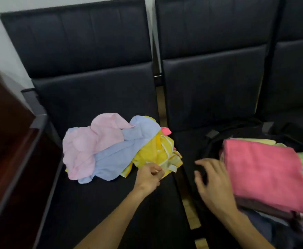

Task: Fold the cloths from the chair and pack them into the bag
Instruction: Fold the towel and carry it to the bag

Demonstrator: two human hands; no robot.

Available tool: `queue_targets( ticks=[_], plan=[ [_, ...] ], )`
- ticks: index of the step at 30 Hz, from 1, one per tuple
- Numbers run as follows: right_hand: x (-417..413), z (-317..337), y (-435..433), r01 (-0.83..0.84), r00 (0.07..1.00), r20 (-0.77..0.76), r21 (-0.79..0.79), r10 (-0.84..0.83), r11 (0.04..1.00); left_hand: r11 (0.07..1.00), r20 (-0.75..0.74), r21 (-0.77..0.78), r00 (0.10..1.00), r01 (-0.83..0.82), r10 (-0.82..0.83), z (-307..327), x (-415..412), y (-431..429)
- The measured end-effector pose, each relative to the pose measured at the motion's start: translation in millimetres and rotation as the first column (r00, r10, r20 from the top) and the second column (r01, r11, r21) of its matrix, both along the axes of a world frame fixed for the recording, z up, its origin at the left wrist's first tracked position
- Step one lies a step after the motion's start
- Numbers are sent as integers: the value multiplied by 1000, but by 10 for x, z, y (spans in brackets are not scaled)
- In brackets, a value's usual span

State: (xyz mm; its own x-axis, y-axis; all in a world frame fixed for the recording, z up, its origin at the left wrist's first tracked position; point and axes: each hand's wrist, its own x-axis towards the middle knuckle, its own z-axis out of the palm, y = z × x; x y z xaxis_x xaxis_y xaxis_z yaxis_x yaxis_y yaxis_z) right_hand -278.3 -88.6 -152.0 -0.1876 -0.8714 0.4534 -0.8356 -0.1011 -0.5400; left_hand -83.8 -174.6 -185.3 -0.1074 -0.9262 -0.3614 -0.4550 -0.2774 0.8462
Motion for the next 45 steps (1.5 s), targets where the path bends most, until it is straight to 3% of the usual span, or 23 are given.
queue_targets(
  ticks=[2,5,8,14,21,29,38,45],
  plan=[
    [452,-303,-208,-81,991,118,191,59,978,999,168,-8,985,-34,34,-192,200,-42],
    [866,-634,-532,-157,945,326,460,-1,874,995,361,-93,932,38,-2,-363,296,-149],
    [957,-840,-740,-169,948,318,585,-33,793,956,469,-211,879,204,-84,-428,195,-280],
    [952,-1091,-887,-107,971,237,562,-36,821,889,563,-297,816,348,-132,-626,89,-450],
    [957,-1110,-936,-41,961,254,530,-112,847,942,444,-316,895,115,40,-759,-17,-432],
    [990,-910,-687,8,981,158,537,-109,844,939,555,-73,796,336,-241,-509,162,-136],
    [1200,-318,64,-240,968,49,457,245,856,892,476,-20,789,452,-389,471,812,504],
    [1447,545,405,-403,908,282,378,311,833,895,348,-248,896,372,-276,1316,1236,965]
  ],
)
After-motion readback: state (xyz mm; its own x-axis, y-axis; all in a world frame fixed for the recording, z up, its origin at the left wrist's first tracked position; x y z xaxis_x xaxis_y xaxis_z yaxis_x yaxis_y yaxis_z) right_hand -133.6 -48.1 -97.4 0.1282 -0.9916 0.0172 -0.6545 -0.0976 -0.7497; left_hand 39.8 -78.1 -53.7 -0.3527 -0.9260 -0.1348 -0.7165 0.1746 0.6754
